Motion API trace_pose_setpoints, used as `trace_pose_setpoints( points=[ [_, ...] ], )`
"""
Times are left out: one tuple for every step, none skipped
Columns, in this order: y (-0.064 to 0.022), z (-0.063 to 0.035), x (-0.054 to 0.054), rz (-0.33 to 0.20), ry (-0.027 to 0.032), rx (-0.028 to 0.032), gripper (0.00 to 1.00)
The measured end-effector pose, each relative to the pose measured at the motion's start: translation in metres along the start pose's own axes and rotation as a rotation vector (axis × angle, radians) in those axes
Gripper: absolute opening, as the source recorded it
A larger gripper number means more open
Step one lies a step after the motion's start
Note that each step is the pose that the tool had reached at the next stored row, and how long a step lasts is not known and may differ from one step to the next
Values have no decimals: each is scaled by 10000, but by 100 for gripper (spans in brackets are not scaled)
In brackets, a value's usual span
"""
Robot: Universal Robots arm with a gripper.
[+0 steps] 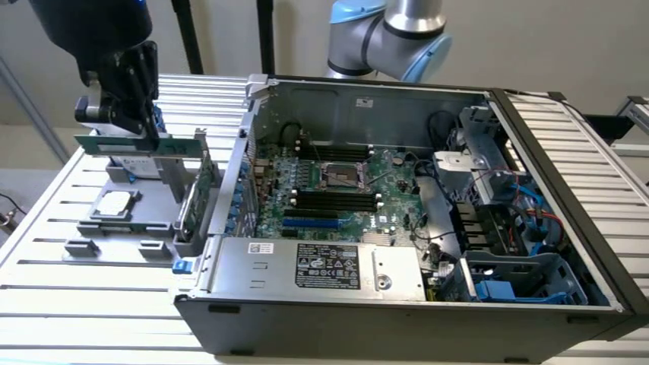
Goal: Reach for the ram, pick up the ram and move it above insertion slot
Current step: 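Pick up the ram and move it above insertion slot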
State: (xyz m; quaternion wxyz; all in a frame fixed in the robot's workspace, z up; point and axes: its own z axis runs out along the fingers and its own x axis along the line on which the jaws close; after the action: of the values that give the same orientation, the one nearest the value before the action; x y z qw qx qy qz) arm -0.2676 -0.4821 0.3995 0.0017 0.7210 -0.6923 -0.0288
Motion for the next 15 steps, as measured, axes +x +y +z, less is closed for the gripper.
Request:
trace_pose_setpoints(
  points=[
    [-44,-15,1,0,-23,0,13],
    [-88,-26,2,-1,-44,1,13],
    [-133,-38,4,-2,-64,0,13],
    [-180,-48,6,-3,-86,0,13],
    [-225,-56,7,-5,-105,1,13],
    [-270,-60,9,-4,-118,0,13],
    [-315,-63,10,-5,-129,0,13],
    [-359,-67,12,-5,-141,0,13],
    [-407,-70,14,-7,-150,0,13],
    [-452,-73,16,-6,-158,-1,13],
    [-496,-75,17,-6,-166,0,13],
    [-541,-77,19,-6,-171,-1,13],
    [-588,-79,20,-7,-175,-1,13],
    [-633,-82,21,-7,-177,-2,13],
    [-677,-83,21,-6,-178,-2,13]
  ],
)
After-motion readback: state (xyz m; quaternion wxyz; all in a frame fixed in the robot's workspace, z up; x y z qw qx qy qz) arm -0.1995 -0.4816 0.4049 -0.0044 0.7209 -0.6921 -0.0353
